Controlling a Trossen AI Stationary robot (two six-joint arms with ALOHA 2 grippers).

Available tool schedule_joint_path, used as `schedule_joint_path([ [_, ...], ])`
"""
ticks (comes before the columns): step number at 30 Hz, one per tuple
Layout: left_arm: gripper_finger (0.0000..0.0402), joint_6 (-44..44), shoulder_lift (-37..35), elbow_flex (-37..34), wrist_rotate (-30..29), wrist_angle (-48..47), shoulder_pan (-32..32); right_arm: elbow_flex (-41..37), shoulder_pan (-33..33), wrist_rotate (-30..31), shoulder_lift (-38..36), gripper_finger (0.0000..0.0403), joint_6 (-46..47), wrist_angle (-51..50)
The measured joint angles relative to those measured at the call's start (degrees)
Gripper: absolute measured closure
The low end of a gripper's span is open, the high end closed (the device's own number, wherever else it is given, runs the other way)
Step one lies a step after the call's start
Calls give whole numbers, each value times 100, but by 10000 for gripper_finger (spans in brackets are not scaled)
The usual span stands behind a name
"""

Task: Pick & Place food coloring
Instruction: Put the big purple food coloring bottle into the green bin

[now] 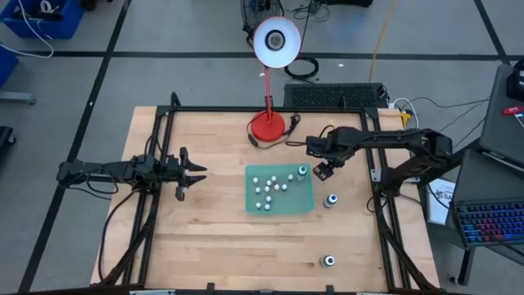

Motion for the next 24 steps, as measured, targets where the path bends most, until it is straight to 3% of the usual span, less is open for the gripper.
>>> schedule_joint_path([
  [8, 274, 0, 0, 0, 0, 2, 0, -629, -242, -126, -1, 133, -118, 848],
  [24, 274, 0, 0, 0, 0, 2, -2, -671, -422, -125, -1, 133, -244, 919],
])
